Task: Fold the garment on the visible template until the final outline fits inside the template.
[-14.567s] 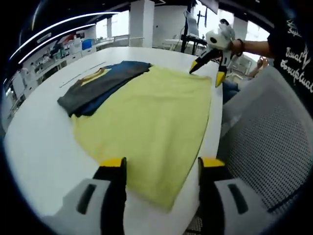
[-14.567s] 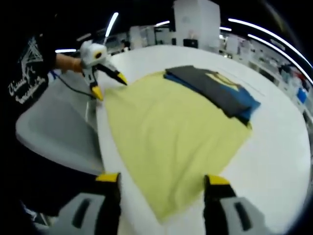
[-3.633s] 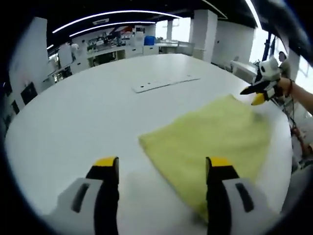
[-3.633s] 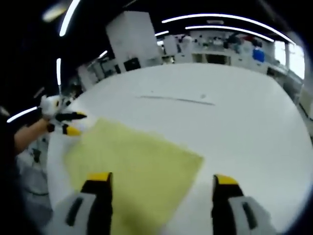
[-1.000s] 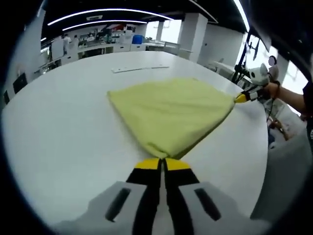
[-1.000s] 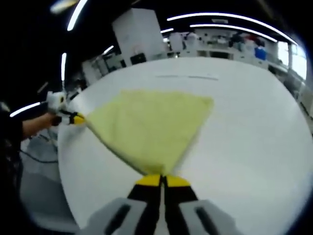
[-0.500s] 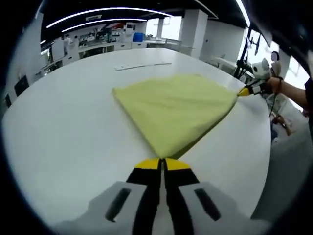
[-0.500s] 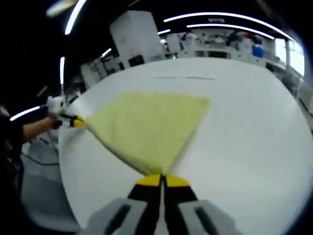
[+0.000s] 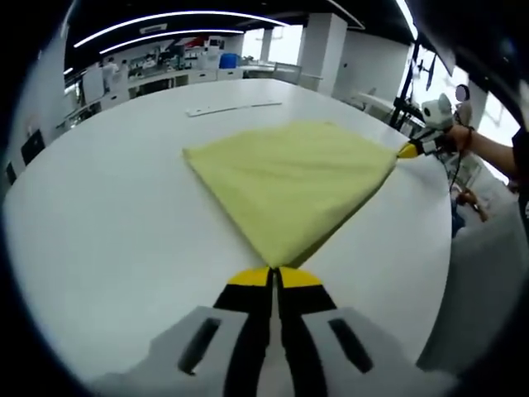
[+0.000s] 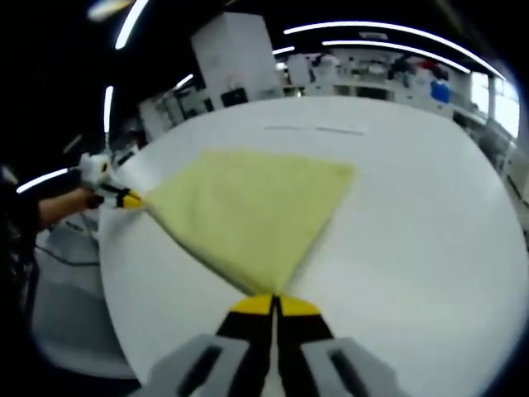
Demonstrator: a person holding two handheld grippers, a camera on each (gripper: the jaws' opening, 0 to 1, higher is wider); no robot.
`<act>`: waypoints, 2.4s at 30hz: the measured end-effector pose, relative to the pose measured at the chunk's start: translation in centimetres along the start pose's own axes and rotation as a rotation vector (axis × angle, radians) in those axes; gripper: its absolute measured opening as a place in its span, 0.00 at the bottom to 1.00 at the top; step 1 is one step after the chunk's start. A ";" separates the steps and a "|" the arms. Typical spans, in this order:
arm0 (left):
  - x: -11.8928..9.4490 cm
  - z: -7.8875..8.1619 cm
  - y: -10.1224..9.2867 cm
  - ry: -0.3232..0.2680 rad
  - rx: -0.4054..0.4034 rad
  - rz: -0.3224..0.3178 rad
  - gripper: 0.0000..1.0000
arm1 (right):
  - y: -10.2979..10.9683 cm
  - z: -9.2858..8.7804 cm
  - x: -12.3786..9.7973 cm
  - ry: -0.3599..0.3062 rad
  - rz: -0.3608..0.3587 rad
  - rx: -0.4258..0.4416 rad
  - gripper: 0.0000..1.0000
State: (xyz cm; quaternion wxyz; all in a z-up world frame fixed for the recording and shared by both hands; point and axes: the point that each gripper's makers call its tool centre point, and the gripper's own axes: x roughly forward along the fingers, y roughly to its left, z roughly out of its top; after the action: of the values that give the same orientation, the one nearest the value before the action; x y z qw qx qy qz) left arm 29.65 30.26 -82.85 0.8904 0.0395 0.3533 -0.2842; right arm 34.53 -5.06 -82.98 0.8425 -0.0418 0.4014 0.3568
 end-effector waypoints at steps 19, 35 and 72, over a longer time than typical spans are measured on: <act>-0.5 -1.0 -1.3 0.021 0.017 -0.015 0.00 | 0.4 -1.3 -1.0 0.028 -0.004 -0.020 0.00; -0.7 -1.9 -1.7 0.043 0.023 -0.002 0.00 | 0.7 -1.9 -1.1 0.061 -0.014 -0.046 0.00; -5.4 3.6 -3.6 -0.098 -0.123 0.053 0.72 | 4.6 3.3 -5.6 -0.032 -0.045 -0.021 0.82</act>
State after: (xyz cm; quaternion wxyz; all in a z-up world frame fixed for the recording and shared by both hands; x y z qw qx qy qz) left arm 26.77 28.86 -76.19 0.9147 -0.0198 0.3247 -0.2398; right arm 31.42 -3.63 -75.82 0.8561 -0.0541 0.3832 0.3425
